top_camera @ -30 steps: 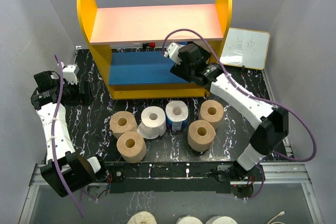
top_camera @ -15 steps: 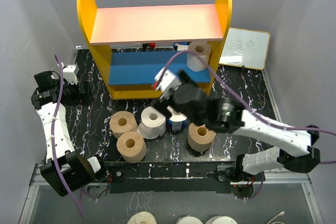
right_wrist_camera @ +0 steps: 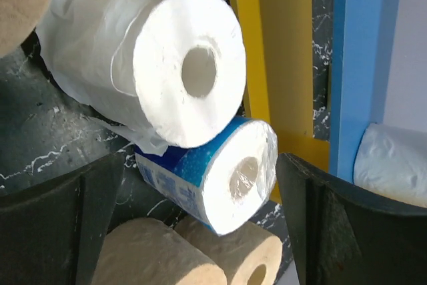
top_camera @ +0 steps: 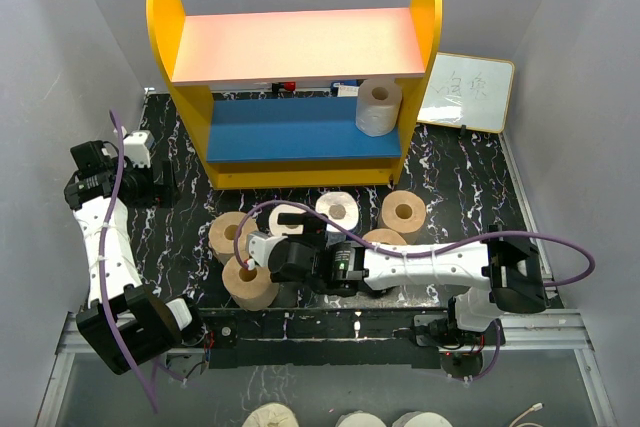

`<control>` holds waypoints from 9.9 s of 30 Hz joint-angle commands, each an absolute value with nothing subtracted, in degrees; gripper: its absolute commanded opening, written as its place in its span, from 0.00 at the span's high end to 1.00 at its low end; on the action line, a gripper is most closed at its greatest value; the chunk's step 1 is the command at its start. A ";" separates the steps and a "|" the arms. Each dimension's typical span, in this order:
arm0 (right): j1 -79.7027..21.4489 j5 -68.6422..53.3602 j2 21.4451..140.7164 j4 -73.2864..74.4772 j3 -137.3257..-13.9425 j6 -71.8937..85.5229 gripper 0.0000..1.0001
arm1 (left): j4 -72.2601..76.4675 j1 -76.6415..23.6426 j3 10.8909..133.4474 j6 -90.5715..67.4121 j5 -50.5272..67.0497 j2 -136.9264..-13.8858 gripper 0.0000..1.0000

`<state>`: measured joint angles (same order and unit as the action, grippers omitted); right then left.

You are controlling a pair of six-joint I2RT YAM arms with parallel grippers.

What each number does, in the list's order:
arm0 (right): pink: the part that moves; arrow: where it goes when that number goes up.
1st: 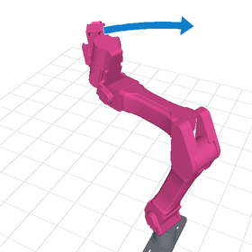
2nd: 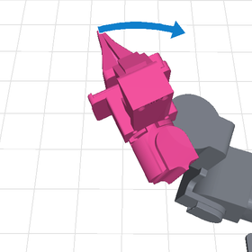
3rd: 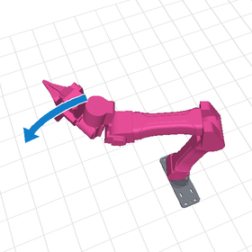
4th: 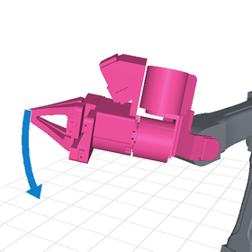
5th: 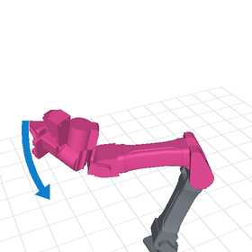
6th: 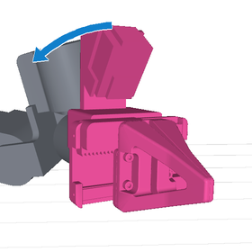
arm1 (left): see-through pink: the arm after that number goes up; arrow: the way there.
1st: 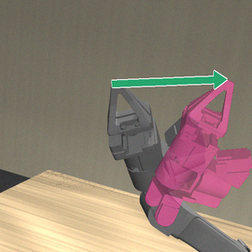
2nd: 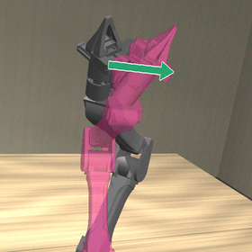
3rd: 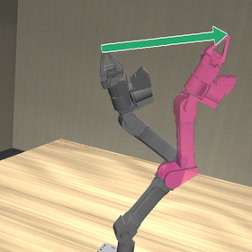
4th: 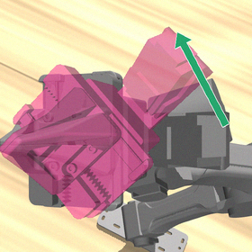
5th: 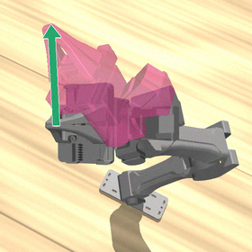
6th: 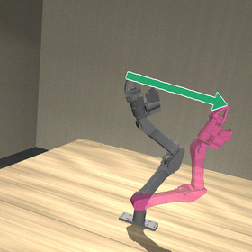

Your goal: Place and organize the paper towels onto the shelf

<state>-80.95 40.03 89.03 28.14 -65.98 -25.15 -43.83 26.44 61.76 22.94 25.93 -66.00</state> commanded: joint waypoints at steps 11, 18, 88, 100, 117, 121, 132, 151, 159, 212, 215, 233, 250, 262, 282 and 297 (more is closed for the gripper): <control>-74.87 24.32 90.53 17.53 -65.80 -23.13 0.07 | -43.89 26.28 61.61 23.21 26.69 -65.19 0.01; -73.28 22.18 94.75 17.37 -67.75 -23.72 0.11 | -43.82 26.19 61.08 23.53 26.31 -65.40 0.01; -43.64 20.23 103.93 26.88 -105.89 -37.10 1.00 | -41.50 26.10 59.98 22.89 24.42 -66.10 0.01; -43.36 22.43 100.78 24.89 -105.32 -35.19 0.37 | -40.52 26.10 59.32 23.20 24.02 -67.15 0.01; -73.31 35.41 82.54 40.71 -78.21 -18.12 0.01 | -40.34 26.01 58.89 22.90 20.16 -66.62 0.01; -76.05 33.95 81.62 49.47 -72.82 -9.64 0.02 | -41.00 25.94 58.86 22.28 20.37 -66.98 0.01; -76.70 43.92 79.83 37.88 -59.07 -11.48 0.13 | -40.77 24.72 55.22 20.37 24.25 -65.79 0.01; -65.25 31.45 79.43 25.18 -54.76 -18.15 0.27 | -38.38 24.26 51.86 17.76 25.79 -65.39 0.01; -64.47 29.67 84.72 23.81 -55.23 -18.08 0.37 | -38.01 24.09 51.82 18.19 25.58 -66.27 0.01; -57.69 24.72 112.98 33.35 -122.39 -30.95 1.00 | -36.85 22.90 56.54 18.53 22.92 -69.20 0.01; -56.95 24.36 114.14 32.02 -123.40 -31.88 1.00 | -36.44 22.95 56.12 19.14 22.27 -69.07 0.01; -56.67 28.76 120.52 26.82 -125.70 -33.03 0.56 | -38.84 22.94 57.96 22.49 23.56 -69.89 0.01; -61.98 39.20 102.04 0.98 -96.12 -33.39 0.01 | -58.87 22.94 73.81 34.88 32.37 -69.06 0.01; -63.37 35.35 81.97 7.22 -76.15 -12.64 0.01 | -82.32 20.27 88.85 62.21 30.50 -61.72 0.01; -63.29 58.83 60.56 22.73 -54.49 8.68 0.01 | -42.04 -26.53 71.54 28.24 -18.70 -67.73 0.01; -63.30 57.75 48.16 30.90 -46.25 18.31 0.04 | -54.22 -34.06 84.03 26.41 10.96 -66.26 0.02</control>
